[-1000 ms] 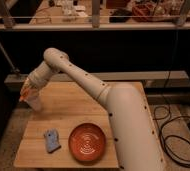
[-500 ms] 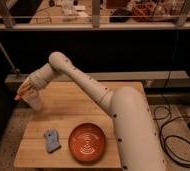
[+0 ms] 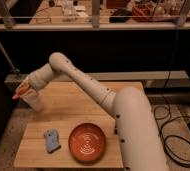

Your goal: Place the pepper in the ceramic cup

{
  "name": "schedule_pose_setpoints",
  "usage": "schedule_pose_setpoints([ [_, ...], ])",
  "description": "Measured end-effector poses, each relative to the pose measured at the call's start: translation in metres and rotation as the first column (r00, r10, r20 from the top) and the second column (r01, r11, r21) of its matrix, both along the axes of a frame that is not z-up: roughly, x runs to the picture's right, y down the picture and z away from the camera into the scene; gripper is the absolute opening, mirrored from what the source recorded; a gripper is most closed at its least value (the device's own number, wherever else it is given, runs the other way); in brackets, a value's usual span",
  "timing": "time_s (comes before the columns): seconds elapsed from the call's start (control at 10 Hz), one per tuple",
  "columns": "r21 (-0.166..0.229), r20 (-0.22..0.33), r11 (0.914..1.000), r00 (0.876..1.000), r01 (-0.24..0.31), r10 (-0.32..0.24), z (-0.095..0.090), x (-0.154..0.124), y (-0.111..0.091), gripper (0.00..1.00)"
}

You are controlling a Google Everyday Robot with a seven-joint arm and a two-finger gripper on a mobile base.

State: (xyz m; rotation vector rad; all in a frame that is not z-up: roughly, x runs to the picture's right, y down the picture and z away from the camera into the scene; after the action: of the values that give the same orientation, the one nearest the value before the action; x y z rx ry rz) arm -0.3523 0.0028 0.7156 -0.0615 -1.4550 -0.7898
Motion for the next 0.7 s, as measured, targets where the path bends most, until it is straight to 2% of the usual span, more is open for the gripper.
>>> schedule_pose_setpoints([
  [0.3,-0.046,-0.027,0.9965,0.997,-0.069,0.068,-0.001,0.012,0.002,0.00],
  [0.5,-0.067,-0.037,0.9893,0.991,-0.129,0.127,0.001,0.020,0.002,0.00],
  [0.7,-0.085,-0.040,0.9832,0.987,-0.162,0.159,0.004,0.020,0.001,0.00],
])
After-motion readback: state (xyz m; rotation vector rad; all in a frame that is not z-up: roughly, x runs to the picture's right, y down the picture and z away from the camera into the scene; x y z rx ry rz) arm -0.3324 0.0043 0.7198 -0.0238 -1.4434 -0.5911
